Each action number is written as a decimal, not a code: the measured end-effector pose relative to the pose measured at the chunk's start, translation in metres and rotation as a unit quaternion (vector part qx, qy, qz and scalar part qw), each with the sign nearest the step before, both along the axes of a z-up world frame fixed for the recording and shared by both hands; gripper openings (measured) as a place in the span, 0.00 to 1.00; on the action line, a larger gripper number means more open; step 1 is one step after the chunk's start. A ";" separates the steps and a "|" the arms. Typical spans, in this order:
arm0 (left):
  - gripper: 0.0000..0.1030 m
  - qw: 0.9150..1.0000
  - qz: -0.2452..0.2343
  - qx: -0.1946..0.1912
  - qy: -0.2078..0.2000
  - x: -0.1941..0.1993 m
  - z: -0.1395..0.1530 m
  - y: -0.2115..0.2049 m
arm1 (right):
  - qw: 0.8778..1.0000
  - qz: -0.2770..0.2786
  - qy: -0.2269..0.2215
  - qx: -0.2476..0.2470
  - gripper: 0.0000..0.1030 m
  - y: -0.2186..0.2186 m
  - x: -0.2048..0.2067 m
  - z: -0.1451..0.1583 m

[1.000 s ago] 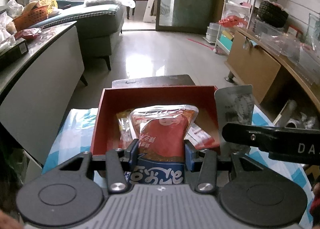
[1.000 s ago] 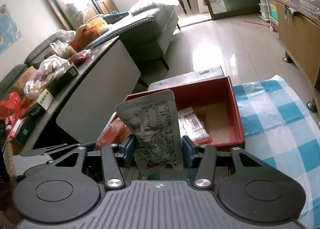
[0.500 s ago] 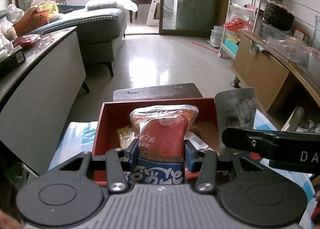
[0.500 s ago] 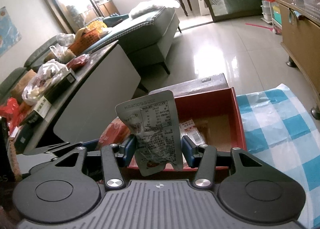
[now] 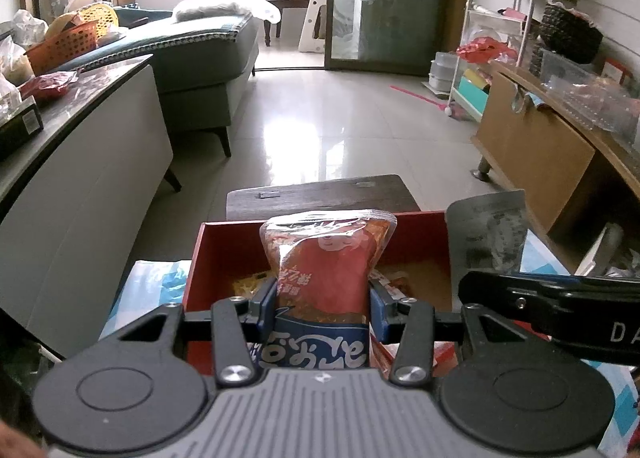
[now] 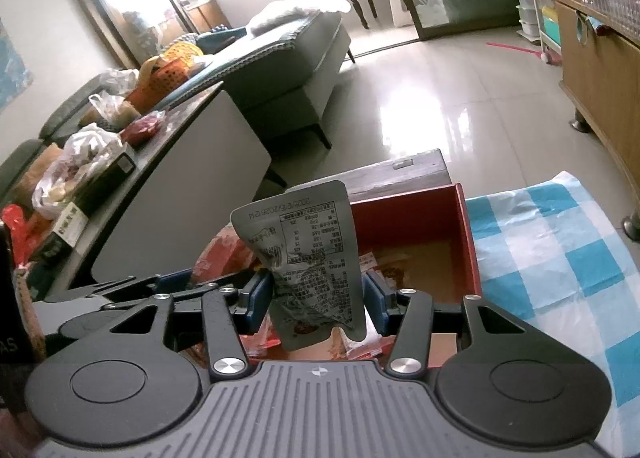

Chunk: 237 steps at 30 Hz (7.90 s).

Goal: Organize snacks
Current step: 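Lift both held snacks and carry them over the red box, then lower both snacks into the red box and open both tools, then move both tools back to the snacks on the tablecloth, then grasp the pink sausage pack with left tool while right tool grasps foil jerky pack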

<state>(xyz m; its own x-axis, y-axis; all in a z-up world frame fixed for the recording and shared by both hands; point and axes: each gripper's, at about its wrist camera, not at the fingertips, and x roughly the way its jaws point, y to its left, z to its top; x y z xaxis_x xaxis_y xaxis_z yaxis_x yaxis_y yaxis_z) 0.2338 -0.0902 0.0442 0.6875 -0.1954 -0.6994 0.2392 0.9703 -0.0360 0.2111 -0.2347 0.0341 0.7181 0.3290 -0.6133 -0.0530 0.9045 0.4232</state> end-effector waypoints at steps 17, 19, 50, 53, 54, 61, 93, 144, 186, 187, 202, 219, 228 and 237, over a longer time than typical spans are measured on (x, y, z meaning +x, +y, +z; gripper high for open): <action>0.39 1.000 0.007 0.012 0.004 0.022 -0.014 -0.008 | 1.000 -0.008 0.023 -0.011 0.56 -0.009 0.021 -0.016; 0.39 1.000 0.008 0.015 0.006 0.025 -0.016 -0.009 | 1.000 -0.006 0.025 -0.014 0.56 -0.008 0.022 -0.018; 0.39 0.998 0.012 0.037 0.044 0.053 -0.055 -0.023 | 0.997 0.007 0.057 -0.044 0.55 -0.002 0.047 -0.045; 0.40 0.998 0.013 0.042 0.049 0.054 -0.058 -0.024 | 0.997 0.011 0.061 -0.047 0.55 0.000 0.048 -0.048; 0.42 0.998 0.014 0.043 0.050 0.054 -0.059 -0.024 | 0.997 0.013 0.063 -0.048 0.54 0.001 0.049 -0.049; 0.51 0.997 0.017 0.048 0.054 0.052 -0.059 -0.022 | 0.996 0.011 0.070 -0.052 0.57 0.002 0.050 -0.050; 0.65 0.999 0.031 0.024 0.038 -0.021 -0.011 0.019 | 0.997 0.015 0.044 -0.057 0.72 0.025 -0.009 -0.014; 0.66 0.983 0.002 -0.004 0.185 -0.159 -0.060 0.061 | 0.983 0.074 0.137 -0.098 0.83 0.048 -0.125 -0.052; 0.78 0.969 -0.138 0.023 0.203 -0.156 -0.073 0.054 | 0.983 0.085 0.142 -0.083 0.90 0.044 -0.121 -0.055; 0.79 0.969 -0.133 0.017 0.206 -0.156 -0.074 0.056 | 0.982 0.086 0.142 -0.084 0.90 0.044 -0.121 -0.055; 0.91 0.970 -0.128 0.080 0.191 -0.152 -0.086 0.042 | 0.981 0.098 0.142 -0.086 0.92 0.049 -0.119 -0.054; 0.69 0.983 -0.070 0.020 0.171 -0.149 -0.069 0.065 | 0.984 0.044 0.138 -0.101 0.87 0.012 -0.111 -0.058; 0.67 0.982 -0.064 -0.019 0.178 -0.149 -0.061 0.079 | 0.975 0.097 0.139 -0.146 0.86 0.033 -0.107 -0.070; 0.67 0.979 -0.067 -0.028 0.189 -0.150 -0.062 0.083 | 0.955 0.147 0.141 -0.218 0.74 0.066 -0.102 -0.092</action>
